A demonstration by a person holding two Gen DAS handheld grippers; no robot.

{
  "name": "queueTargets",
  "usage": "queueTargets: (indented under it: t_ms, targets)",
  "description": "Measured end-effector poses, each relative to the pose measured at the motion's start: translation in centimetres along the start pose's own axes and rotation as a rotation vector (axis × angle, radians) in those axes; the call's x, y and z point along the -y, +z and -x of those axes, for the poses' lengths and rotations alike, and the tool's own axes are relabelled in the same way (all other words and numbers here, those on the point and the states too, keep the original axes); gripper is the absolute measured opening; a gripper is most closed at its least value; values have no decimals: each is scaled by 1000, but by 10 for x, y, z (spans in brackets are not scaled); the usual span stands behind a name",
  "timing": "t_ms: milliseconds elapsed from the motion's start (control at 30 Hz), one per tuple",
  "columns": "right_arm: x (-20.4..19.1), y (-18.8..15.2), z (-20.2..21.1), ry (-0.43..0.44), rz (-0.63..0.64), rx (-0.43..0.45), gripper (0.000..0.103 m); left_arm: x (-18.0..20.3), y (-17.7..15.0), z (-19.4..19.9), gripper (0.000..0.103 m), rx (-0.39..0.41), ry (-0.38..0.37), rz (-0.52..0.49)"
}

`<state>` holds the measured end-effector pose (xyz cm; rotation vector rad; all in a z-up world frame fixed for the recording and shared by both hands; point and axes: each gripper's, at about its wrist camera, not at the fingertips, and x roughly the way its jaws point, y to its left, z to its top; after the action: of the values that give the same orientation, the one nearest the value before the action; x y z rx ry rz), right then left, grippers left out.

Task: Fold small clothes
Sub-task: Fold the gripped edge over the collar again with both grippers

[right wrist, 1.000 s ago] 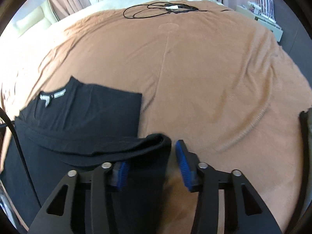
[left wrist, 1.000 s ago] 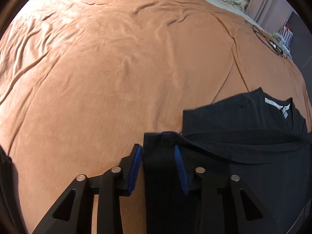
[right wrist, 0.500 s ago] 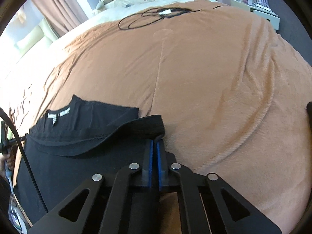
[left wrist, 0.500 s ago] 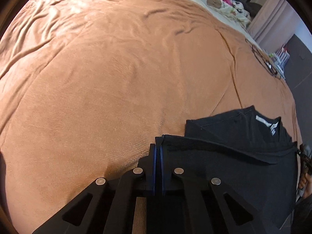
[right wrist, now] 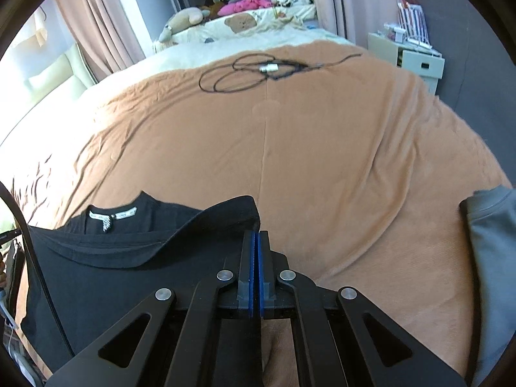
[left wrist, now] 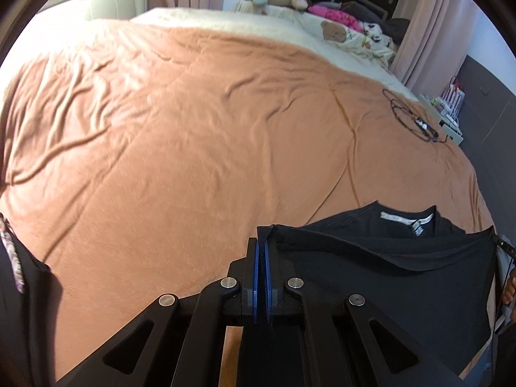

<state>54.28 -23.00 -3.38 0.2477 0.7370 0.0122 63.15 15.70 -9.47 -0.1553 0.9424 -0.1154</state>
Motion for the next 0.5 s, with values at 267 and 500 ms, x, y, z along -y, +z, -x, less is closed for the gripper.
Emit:
queueTargets:
  t_ms: [267, 500]
  targets:
    - [-1, -4, 28, -5, -5, 46, 0, 5, 10, 26, 3, 58, 12, -9]
    - [-5, 6, 23, -21, 0, 60, 0, 11, 29, 16, 3, 81, 39, 2]
